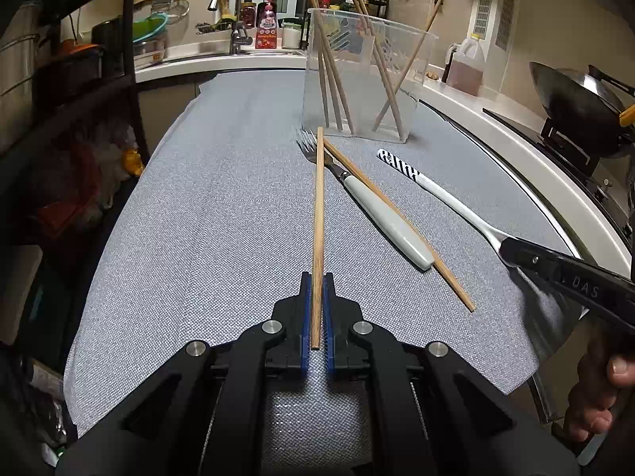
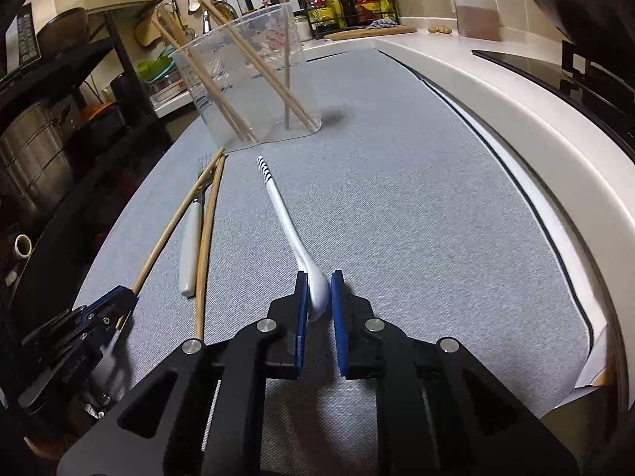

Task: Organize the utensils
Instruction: 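Close the left tool on a chopstick while the right tool grasps the white spoon, then lift the chopstick and white spoon off the mat with both tools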

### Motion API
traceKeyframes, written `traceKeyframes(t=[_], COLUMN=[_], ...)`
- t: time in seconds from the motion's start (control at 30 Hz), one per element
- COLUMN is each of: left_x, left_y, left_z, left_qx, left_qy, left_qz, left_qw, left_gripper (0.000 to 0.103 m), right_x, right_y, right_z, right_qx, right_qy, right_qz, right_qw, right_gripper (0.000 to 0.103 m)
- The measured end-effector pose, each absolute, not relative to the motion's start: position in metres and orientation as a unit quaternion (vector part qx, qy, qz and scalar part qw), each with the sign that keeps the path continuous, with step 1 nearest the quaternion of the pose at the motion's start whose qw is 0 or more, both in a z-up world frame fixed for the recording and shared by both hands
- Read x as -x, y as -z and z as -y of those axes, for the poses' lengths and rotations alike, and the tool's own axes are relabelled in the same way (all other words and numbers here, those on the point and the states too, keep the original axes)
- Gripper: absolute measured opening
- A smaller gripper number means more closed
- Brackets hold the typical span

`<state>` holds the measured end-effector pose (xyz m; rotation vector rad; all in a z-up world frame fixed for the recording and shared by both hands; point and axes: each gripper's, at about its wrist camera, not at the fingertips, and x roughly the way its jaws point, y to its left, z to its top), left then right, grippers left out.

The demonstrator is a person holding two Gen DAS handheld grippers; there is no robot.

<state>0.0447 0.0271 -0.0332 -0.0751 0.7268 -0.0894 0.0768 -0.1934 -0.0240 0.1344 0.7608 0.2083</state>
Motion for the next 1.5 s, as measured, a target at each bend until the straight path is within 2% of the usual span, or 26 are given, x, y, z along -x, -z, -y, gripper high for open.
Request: traceKeyframes(t=[0.5, 1.5], left_x=[-0.042, -0.046], left_y=[0.034, 0.036], left_z=[-0.025, -0.017], left_qx=[0.028, 0.017], left_qy=[0.038, 0.032], left_qz=[-0.345, -0.326], left_qw=[0.938, 0.945], left_gripper=[0.006, 0.006], right_x=[-0.064, -0.06], right_y=[0.024, 0.026], right_z=[0.182, 0.174], right_qx=[0.0, 0.015], right_qy=[-0.063, -0.071], right_qz=[-0.343, -0.343], right_qw=[0.937, 0.936], right_gripper=[0.011, 0.012])
